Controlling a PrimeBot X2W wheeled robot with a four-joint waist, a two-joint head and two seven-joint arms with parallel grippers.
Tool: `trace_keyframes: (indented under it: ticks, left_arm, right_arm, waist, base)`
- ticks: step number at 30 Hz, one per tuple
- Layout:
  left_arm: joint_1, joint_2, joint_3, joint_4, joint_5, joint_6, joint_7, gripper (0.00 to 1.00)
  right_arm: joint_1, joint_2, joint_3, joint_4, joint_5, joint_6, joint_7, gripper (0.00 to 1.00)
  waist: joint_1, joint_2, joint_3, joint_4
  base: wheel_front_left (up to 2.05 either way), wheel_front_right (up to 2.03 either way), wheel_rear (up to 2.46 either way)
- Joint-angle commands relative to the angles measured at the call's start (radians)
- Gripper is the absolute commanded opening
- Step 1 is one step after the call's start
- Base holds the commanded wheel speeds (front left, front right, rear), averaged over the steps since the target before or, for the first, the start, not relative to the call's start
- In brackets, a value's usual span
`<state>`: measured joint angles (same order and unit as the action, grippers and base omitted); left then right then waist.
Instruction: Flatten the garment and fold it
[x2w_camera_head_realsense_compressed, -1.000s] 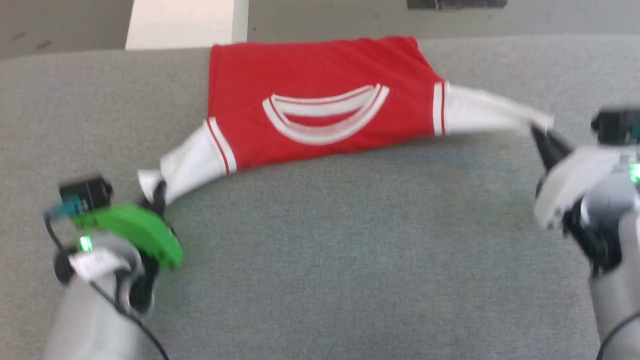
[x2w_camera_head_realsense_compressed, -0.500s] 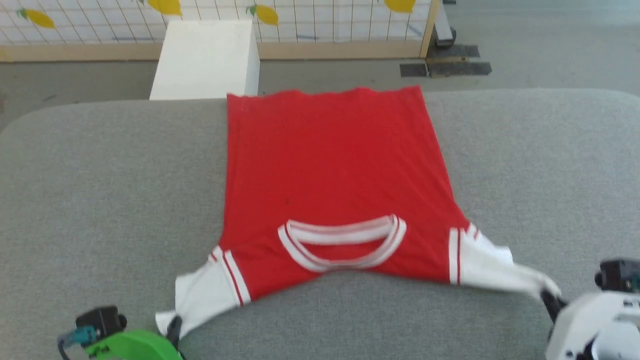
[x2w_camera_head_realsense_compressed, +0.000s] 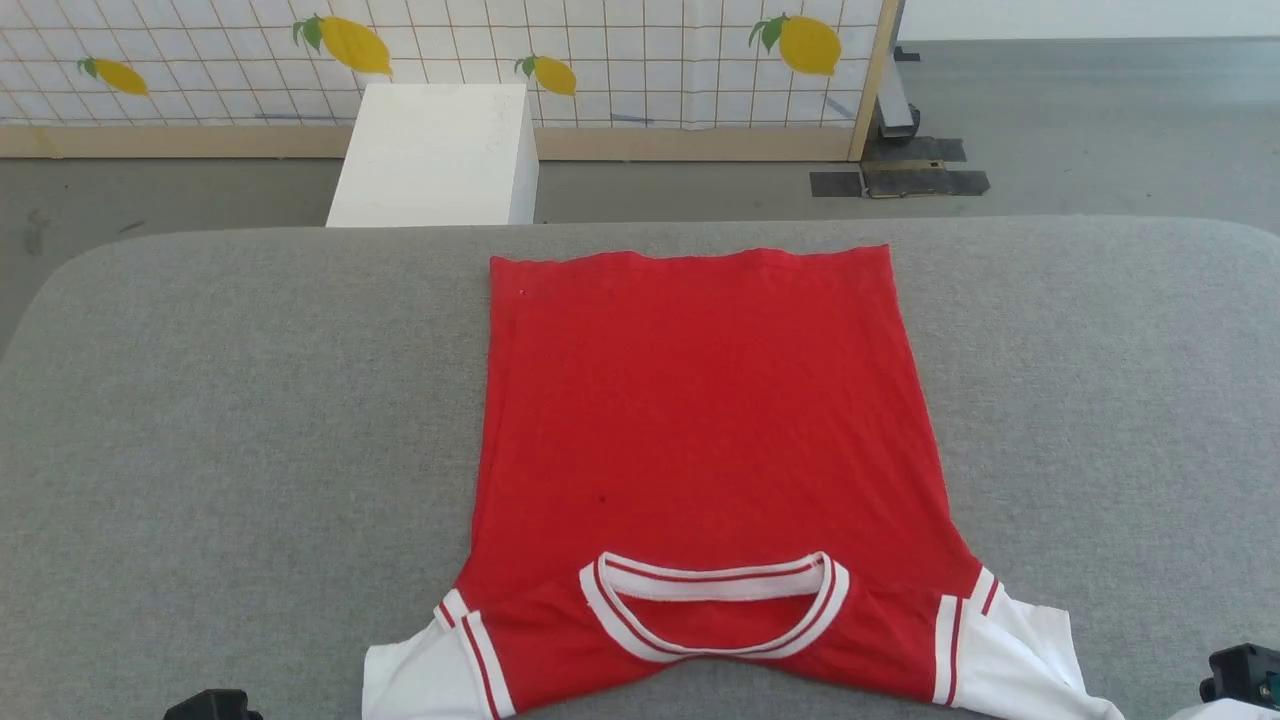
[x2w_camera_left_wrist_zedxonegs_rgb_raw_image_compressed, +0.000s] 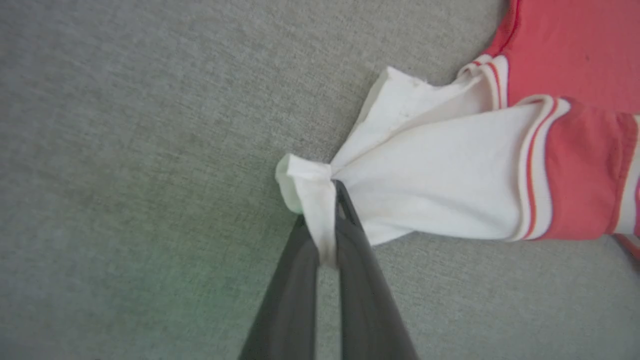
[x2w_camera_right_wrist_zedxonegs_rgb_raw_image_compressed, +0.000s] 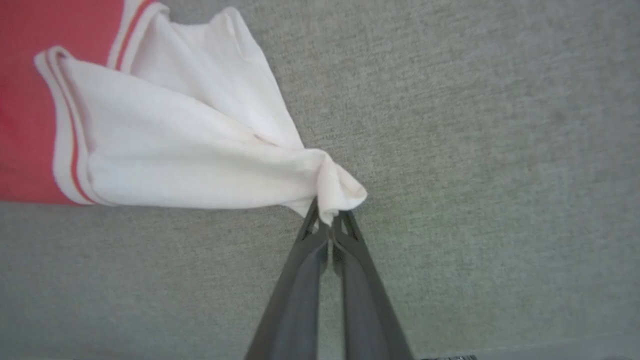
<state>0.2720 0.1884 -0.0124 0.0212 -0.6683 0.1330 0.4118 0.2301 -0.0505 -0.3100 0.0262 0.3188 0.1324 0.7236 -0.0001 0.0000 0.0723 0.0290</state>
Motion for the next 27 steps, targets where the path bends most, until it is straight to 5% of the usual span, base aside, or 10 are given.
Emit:
trace_keyframes:
  ticks: [1, 2, 17, 22, 27]
  left_arm:
    - [0.033, -0.004, -0.003, 0.015, -0.009, 0.007, 0.004, 0.00]
    - [0.031, -0.007, -0.005, 0.011, -0.012, 0.002, 0.000, 0.00]
    - [-0.044, -0.021, -0.042, -0.014, 0.001, -0.033, -0.052, 0.00]
    - [-0.078, -0.031, -0.054, -0.011, -0.003, -0.047, -0.066, 0.00]
    - [-0.123, -0.040, -0.067, -0.004, -0.004, -0.063, -0.080, 0.00]
  right_arm:
    - [0.015, 0.000, 0.009, 0.018, 0.007, -0.002, -0.016, 0.16]
    - [0.012, 0.000, 0.018, 0.018, 0.007, -0.002, -0.040, 1.00]
    - [-0.204, 0.000, 0.038, -0.087, -0.086, -0.002, -0.438, 1.00]
    - [-0.403, -0.033, 0.060, 0.016, -0.107, -0.002, -0.608, 1.00]
    - [-0.611, -0.096, 0.083, 0.205, -0.119, -0.002, -0.650, 1.00]
  waist:
    - [0.0001, 0.0000, -0.001, 0.003]
    - [0.0001, 0.0000, 0.000, 0.004]
    - [0.0001, 0.0000, 0.039, 0.055]
    - [0.0001, 0.0000, 0.080, 0.086]
    - [0.0001, 0.0000, 0.140, 0.130]
  base:
    - [0.00, 0.00, 0.00]
    - [0.00, 0.00, 0.00]
    - [0.00, 0.00, 0.00]
    - [0.00, 0.00, 0.00]
    - [0.00, 0.00, 0.00]
